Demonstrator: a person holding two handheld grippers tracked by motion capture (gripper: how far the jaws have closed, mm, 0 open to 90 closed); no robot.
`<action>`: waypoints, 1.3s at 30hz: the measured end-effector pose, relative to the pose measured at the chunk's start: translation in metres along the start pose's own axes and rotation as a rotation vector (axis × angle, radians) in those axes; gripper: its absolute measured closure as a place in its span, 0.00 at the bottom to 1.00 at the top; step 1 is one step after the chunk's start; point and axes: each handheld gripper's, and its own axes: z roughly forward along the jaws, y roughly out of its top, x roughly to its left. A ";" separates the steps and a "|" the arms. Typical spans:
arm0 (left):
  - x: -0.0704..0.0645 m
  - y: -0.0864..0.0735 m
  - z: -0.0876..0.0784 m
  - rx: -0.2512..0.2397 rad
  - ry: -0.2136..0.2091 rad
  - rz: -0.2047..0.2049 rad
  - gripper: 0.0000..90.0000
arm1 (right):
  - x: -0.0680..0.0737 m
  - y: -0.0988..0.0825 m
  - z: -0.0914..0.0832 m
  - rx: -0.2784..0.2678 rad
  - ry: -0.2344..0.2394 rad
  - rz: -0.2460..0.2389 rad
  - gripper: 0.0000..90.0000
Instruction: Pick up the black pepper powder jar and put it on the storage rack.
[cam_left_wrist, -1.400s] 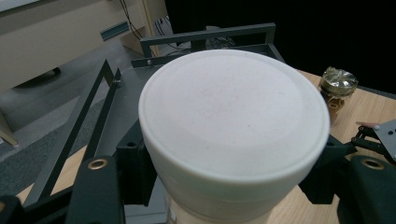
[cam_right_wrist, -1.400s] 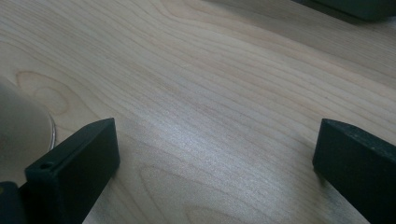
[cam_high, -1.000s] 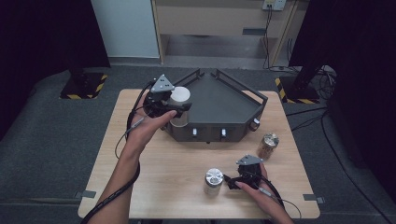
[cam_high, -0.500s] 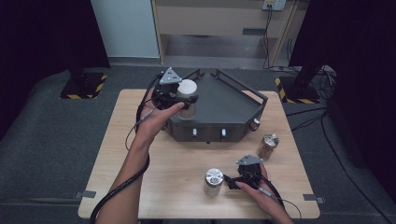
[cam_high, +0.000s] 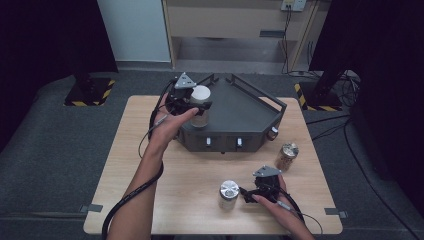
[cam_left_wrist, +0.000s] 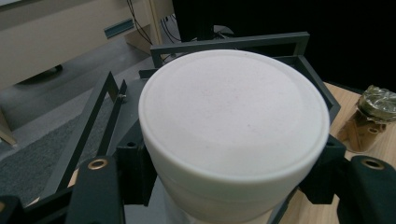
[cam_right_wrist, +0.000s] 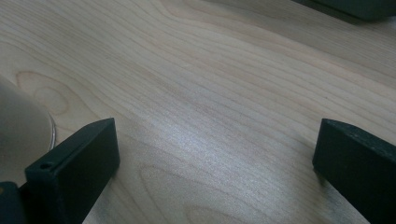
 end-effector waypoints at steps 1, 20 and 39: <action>0.001 -0.001 0.002 0.003 0.001 -0.002 0.37 | 0.000 0.000 0.000 0.000 0.000 0.000 0.01; 0.011 -0.010 0.014 0.007 -0.002 -0.026 0.37 | 0.000 0.000 0.000 0.000 0.000 0.000 0.01; 0.012 -0.016 0.014 0.016 0.004 -0.032 0.37 | 0.000 0.000 0.000 0.001 0.000 0.002 0.01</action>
